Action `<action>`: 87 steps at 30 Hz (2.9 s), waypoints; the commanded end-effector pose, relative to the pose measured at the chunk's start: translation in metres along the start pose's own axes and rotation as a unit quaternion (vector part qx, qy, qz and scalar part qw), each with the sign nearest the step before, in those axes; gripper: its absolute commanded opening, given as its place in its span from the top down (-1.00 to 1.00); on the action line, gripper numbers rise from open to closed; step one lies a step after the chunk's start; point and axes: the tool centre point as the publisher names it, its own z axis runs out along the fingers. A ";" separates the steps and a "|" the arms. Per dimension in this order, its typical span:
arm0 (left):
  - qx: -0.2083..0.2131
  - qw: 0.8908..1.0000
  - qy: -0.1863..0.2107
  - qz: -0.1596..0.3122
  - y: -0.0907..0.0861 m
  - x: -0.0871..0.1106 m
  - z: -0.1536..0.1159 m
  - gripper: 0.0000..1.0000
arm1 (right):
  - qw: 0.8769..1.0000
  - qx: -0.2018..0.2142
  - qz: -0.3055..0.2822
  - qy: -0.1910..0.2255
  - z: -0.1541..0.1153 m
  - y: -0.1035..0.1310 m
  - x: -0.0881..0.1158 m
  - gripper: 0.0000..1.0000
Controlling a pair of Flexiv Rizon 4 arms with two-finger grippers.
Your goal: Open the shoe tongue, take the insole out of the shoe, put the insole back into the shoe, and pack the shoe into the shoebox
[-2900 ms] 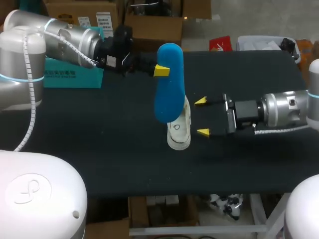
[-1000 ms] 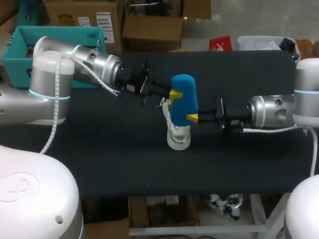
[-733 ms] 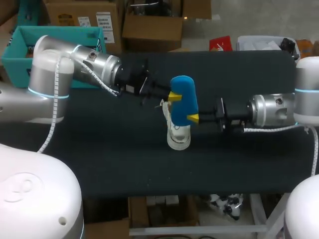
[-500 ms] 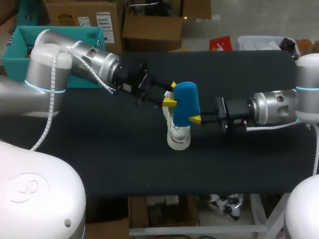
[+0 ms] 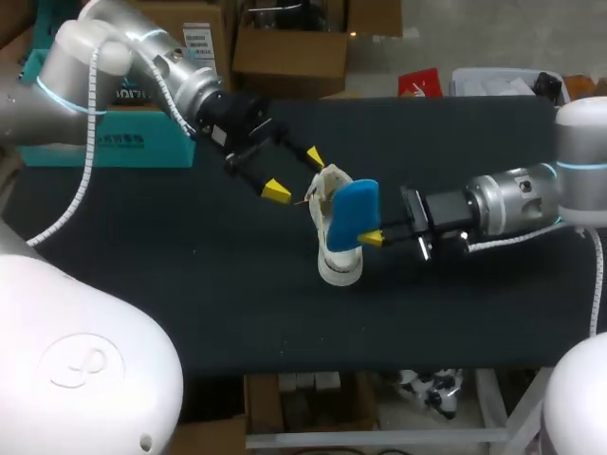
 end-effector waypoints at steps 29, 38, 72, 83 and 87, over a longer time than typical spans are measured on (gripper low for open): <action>-0.048 0.975 0.214 0.019 0.021 -0.014 0.000 -1.00 | 0.998 0.039 -0.028 -0.037 0.009 -0.020 -0.027 1.00; -0.045 0.978 0.205 0.023 0.023 -0.016 -0.002 -1.00 | 0.998 0.047 -0.026 -0.032 0.007 -0.031 -0.033 1.00; -0.036 0.980 0.195 0.022 0.023 -0.017 -0.004 -1.00 | 0.998 0.054 -0.014 -0.030 0.008 -0.032 -0.032 1.00; -0.036 0.995 0.050 0.079 0.026 0.000 0.017 -1.00 | 0.998 0.028 -0.057 0.007 0.009 -0.028 -0.026 1.00; -0.037 0.994 0.011 0.106 0.026 0.007 0.020 -1.00 | 0.998 0.016 -0.055 0.032 0.008 -0.027 -0.024 1.00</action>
